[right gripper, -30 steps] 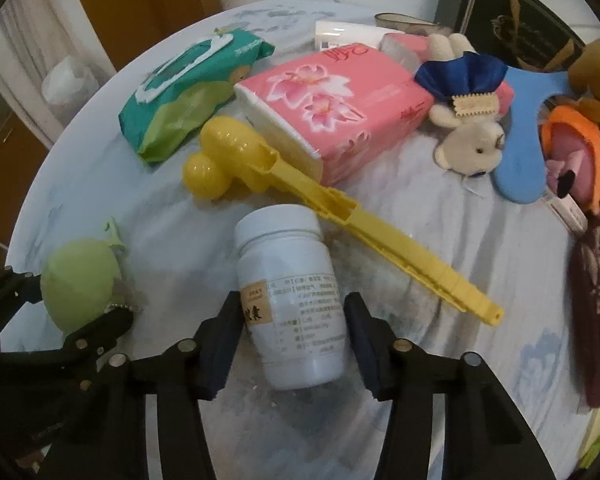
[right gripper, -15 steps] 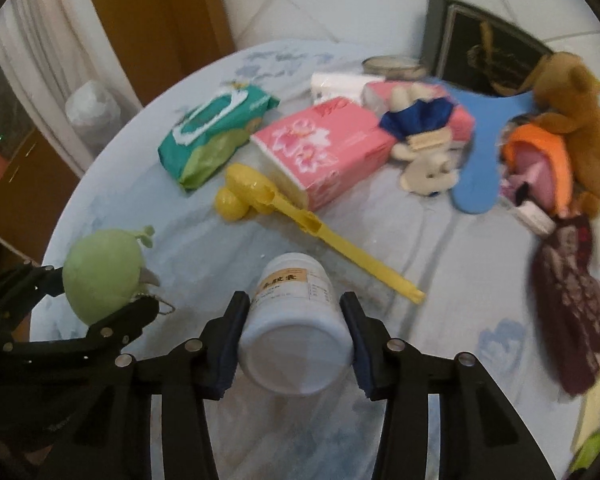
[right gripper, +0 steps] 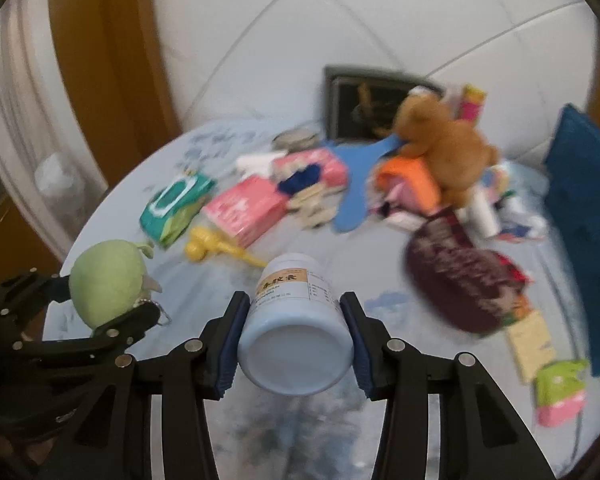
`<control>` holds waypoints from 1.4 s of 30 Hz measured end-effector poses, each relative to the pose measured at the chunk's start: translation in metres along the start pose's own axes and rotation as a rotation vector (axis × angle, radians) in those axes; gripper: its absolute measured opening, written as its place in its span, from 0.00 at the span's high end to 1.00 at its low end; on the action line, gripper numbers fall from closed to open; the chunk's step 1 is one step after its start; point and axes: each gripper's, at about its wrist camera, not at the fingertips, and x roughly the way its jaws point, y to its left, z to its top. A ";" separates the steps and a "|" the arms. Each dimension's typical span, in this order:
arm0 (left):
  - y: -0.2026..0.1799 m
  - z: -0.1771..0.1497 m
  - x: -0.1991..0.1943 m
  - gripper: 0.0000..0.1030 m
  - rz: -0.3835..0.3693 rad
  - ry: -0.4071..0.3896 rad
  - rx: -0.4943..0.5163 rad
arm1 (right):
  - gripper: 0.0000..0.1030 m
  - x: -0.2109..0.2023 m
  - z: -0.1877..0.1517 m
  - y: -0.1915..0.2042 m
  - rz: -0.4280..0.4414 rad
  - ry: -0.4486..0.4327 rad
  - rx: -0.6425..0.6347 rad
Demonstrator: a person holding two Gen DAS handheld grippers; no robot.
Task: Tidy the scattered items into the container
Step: 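Carry the green ball and pill bottle into the blue crate and release both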
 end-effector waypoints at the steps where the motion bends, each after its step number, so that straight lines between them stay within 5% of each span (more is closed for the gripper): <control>1: -0.010 0.004 -0.005 0.37 -0.013 -0.013 0.014 | 0.55 -0.010 0.001 -0.007 -0.014 -0.017 0.010; 10: -0.124 0.031 -0.033 0.37 -0.074 -0.104 0.078 | 0.55 -0.081 -0.003 -0.104 -0.097 -0.127 0.052; 19: -0.257 0.053 -0.031 0.37 -0.068 -0.128 0.017 | 0.55 -0.120 -0.014 -0.240 -0.083 -0.161 0.005; 34: -0.384 0.123 -0.051 0.37 -0.125 -0.200 0.115 | 0.55 -0.180 -0.001 -0.381 -0.175 -0.248 0.113; 42: -0.493 0.175 -0.071 0.37 -0.165 -0.285 0.140 | 0.55 -0.220 0.016 -0.480 -0.234 -0.326 0.176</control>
